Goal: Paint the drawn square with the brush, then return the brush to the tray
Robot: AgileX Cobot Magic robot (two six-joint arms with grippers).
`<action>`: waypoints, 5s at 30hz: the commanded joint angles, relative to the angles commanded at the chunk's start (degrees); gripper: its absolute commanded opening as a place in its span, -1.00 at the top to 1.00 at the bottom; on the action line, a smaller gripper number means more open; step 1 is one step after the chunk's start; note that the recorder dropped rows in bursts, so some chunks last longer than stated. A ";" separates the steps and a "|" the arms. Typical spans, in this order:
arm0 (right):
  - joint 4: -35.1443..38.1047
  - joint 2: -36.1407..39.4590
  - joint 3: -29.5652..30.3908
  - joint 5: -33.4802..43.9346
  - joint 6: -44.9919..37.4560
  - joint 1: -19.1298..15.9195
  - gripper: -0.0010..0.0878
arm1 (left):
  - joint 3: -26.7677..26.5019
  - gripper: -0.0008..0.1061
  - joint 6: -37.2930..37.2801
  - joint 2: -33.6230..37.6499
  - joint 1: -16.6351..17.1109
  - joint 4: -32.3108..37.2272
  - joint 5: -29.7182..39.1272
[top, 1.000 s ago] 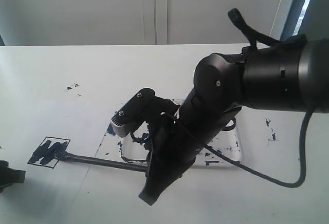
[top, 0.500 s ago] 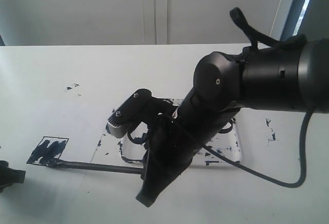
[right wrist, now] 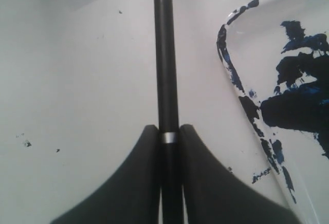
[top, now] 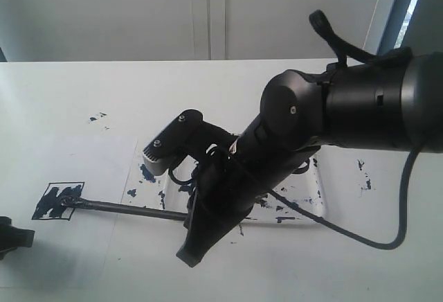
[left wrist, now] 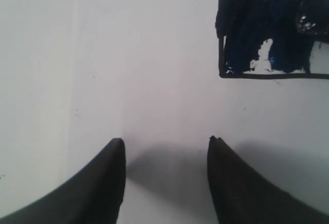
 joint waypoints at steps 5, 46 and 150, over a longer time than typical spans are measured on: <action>2.16 0.00 -0.35 0.00 -1.94 0.00 0.98 | 0.00 -0.02 0.00 0.00 0.00 0.00 -0.39; 4.93 2.64 -1.23 -0.58 -4.57 2.29 0.98 | 0.00 -0.02 6.62 -2.64 0.00 -4.26 0.65; -11.54 -4.06 -1.23 -0.69 7.08 1.69 0.98 | 0.00 -0.17 -5.72 -4.07 0.87 -5.56 10.50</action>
